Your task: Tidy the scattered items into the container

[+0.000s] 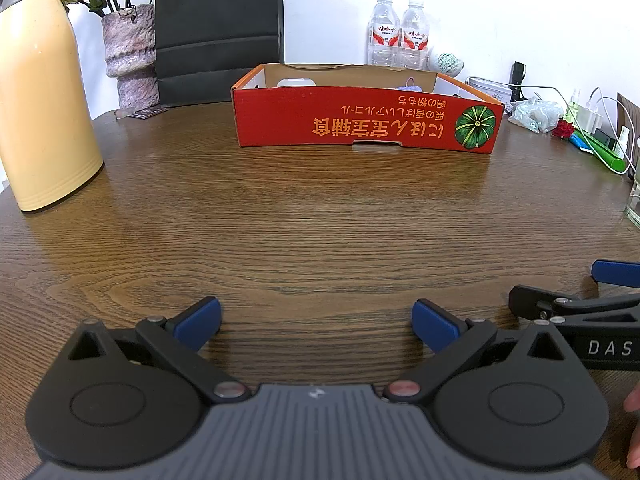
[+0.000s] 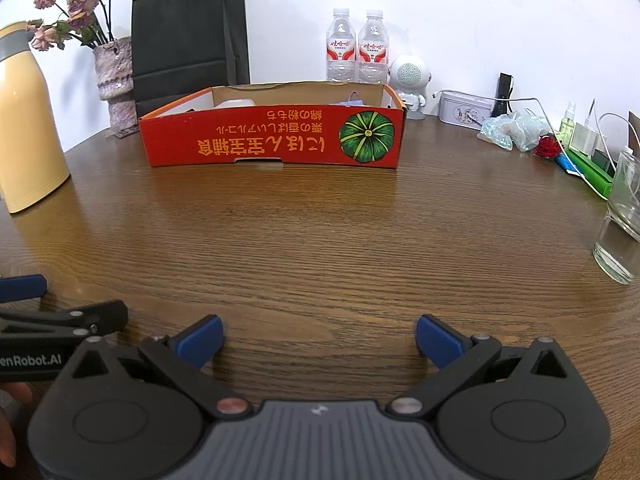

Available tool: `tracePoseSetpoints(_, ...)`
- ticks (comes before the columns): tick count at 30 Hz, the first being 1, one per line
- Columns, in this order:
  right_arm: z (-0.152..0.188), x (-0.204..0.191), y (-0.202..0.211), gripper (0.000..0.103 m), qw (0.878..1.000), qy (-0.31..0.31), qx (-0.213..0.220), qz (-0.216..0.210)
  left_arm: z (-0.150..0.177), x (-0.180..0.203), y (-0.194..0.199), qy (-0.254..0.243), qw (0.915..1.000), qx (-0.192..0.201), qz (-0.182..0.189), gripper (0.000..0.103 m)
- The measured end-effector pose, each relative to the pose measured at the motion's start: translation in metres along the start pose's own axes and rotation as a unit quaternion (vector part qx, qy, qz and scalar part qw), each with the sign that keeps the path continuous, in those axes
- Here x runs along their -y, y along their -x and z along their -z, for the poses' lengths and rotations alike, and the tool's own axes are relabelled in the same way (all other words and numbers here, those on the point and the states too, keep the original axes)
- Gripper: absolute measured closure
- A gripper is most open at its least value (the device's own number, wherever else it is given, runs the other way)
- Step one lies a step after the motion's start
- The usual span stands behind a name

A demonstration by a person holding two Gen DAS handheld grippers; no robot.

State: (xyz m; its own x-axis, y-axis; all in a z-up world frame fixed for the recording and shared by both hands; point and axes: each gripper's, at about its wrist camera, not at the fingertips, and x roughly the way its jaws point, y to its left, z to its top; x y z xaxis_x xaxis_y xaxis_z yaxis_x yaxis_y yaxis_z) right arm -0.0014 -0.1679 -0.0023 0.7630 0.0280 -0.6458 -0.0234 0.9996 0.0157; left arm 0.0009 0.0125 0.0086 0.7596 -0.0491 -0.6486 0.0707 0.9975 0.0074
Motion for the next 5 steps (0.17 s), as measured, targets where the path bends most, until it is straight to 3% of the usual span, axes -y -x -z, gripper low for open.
tracePoseSetpoints(5, -0.0002, -0.0004, -0.0001, 0.0, 1.0, 0.002, 0.0, -0.002, 0.0, 0.0, 0.0001, 0.0, 1.0, 0.0, 0.0, 0.0)
